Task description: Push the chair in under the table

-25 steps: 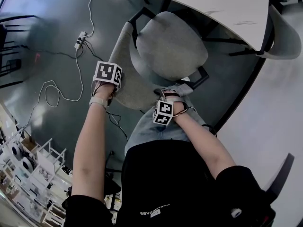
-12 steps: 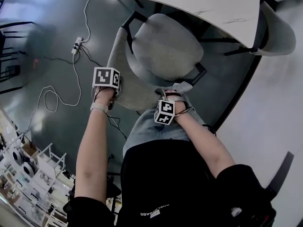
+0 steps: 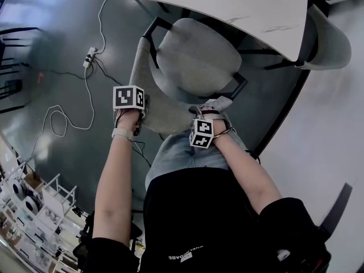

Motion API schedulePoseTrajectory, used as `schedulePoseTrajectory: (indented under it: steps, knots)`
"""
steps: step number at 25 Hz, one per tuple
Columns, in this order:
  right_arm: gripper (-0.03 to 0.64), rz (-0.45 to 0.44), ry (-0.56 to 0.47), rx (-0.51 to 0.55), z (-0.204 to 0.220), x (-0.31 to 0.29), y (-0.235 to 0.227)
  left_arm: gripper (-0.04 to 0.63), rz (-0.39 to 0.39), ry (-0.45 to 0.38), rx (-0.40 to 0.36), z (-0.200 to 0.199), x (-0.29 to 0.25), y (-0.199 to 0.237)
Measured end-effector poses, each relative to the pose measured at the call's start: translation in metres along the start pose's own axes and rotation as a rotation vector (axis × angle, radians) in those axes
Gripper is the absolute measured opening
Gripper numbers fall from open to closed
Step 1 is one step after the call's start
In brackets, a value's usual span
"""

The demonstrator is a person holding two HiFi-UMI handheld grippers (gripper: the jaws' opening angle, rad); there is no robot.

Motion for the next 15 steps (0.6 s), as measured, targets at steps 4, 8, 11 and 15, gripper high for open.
schedulePoseTrajectory:
  steps: [4,8,11,15]
  knots:
    - [0.146,-0.008,0.004,0.006,0.010,0.005,-0.006,0.190,0.002,0.002,0.007,-0.002,-0.002,-0.010]
    - [0.146,-0.016,0.011,0.025,0.021,0.010,-0.009,0.192,-0.007,0.023,-0.013,0.000,-0.005,-0.020]
    - [0.146,-0.029,0.023,0.040,0.031,0.012,-0.011,0.192,-0.004,0.019,0.006,0.002,-0.008,-0.028]
    - [0.146,-0.031,0.038,0.044,0.046,0.018,-0.015,0.192,0.002,0.013,0.034,0.004,-0.011,-0.041]
Point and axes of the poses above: the fingertips, and each gripper's own axes: x backward along the fingers, y to its left, z out of its underside, the point moved 2 cm from there along x, backward along the fingers
